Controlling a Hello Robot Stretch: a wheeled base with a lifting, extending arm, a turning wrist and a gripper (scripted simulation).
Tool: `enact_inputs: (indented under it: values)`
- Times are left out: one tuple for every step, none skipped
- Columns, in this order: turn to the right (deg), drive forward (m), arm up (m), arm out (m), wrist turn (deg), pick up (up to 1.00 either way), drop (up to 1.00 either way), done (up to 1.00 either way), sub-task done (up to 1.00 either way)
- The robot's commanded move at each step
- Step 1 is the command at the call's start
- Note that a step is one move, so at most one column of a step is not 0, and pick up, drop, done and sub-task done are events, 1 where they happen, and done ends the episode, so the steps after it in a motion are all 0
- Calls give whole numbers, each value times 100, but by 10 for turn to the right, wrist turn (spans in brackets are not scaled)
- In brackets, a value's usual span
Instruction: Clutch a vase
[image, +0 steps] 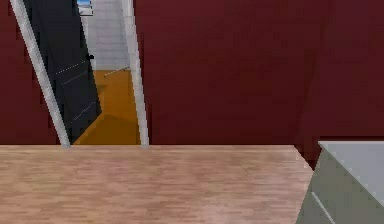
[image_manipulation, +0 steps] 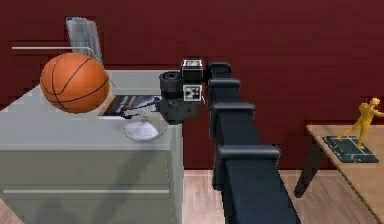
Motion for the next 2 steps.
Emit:
enact_inputs:
  values:
    - [0, 0, -10, 0, 0, 0, 0, 0, 0]
    - [0, 0, 0, 0, 0, 100, 0, 0, 0]
